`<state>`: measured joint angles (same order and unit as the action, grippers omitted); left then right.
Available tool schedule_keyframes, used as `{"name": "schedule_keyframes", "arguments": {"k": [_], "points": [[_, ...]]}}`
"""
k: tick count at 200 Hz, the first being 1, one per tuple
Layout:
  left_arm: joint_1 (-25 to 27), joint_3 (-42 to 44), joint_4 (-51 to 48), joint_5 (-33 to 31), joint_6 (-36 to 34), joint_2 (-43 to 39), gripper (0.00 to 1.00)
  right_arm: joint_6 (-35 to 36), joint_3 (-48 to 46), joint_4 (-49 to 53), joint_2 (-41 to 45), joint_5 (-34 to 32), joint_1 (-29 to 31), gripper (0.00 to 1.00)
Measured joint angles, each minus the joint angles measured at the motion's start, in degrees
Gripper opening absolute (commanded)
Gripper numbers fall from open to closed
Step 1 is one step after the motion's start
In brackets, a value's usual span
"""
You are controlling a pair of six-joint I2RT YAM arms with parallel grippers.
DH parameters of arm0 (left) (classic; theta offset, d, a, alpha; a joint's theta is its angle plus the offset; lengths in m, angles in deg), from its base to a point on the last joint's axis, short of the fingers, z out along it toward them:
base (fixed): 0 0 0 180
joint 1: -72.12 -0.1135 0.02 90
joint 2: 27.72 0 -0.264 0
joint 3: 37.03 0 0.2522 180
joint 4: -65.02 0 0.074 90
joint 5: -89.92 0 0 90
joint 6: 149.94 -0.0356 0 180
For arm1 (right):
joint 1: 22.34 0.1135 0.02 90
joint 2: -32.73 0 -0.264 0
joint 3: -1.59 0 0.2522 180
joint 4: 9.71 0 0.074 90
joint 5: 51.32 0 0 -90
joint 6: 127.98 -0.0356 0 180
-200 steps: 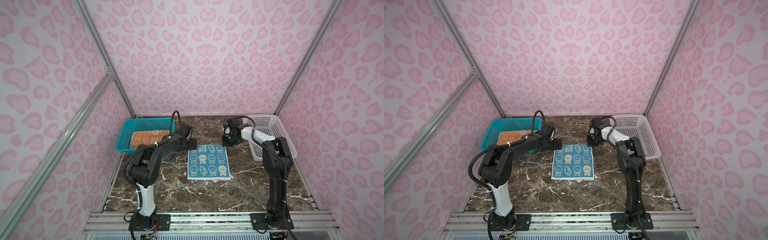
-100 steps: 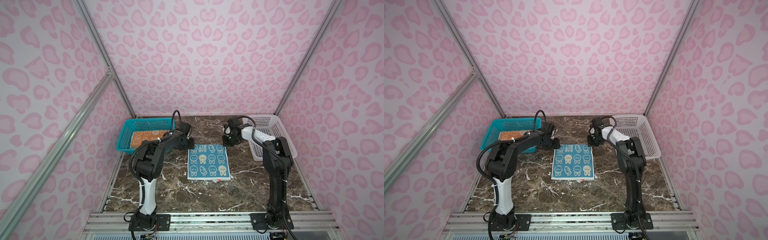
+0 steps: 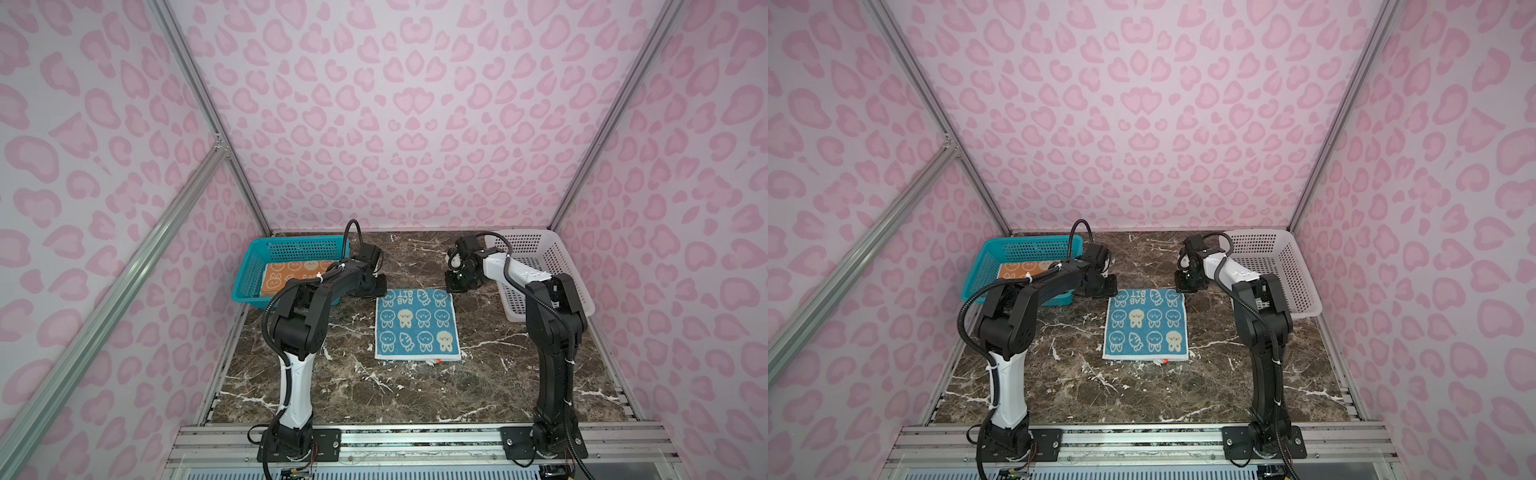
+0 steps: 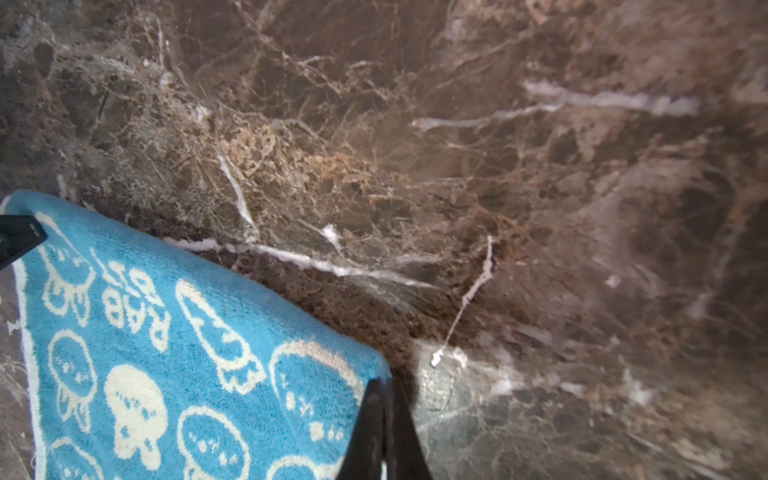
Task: Fold and stack the towels
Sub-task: 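Lower both grippers and pinch the far corners of the folded blue towel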
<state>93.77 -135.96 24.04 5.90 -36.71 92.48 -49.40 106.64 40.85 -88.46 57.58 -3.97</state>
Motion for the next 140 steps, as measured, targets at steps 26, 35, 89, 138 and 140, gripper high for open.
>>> {"name": "schedule_keyframes", "arguments": {"k": [26,35,89,138,140], "points": [[-0.07,-0.02,0.15,0.00,-0.35,0.22,0.28,0.02,0.00,0.02,0.00,0.00,0.00,0.00],[-0.07,-0.02,0.15,0.00,-0.33,0.26,0.27,0.04,0.00,0.09,0.00,0.00,0.00,0.00],[-0.04,-0.42,0.79,0.07,-0.74,0.90,0.25,0.24,0.00,0.17,0.02,0.02,0.00,0.00],[-0.04,-0.55,2.05,0.24,-0.72,1.27,0.20,0.46,-0.04,0.17,0.13,0.02,-0.07,0.00],[-0.04,-0.52,2.05,0.22,-0.74,1.27,0.19,0.46,-0.04,0.17,0.13,0.02,-0.07,0.00]]}}
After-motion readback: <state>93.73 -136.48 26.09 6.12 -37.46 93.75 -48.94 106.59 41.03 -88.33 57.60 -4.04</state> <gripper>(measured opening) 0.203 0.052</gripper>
